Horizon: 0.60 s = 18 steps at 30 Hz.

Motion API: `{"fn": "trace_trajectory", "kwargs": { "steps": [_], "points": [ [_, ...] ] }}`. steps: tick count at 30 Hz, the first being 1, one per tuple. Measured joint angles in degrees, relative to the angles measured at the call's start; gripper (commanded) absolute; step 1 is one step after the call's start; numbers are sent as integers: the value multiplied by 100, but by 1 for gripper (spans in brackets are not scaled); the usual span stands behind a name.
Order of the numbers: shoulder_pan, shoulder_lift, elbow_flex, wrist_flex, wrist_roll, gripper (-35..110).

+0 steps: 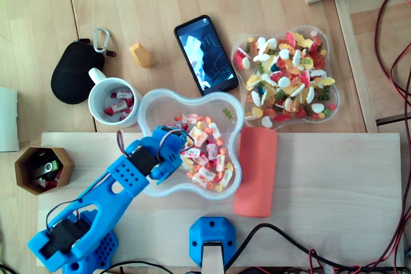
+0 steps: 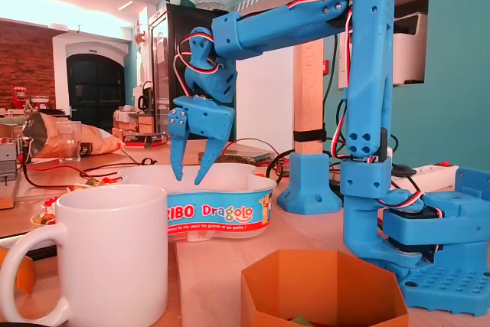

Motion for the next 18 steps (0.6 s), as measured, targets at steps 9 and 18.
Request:
{"fn": "trace_trajectory", "kwargs": {
  "steps": [9,18],
  "points": [
    [193,-176,123,0,123,10],
    [202,-624,290,0,123,9]
  ]
}}
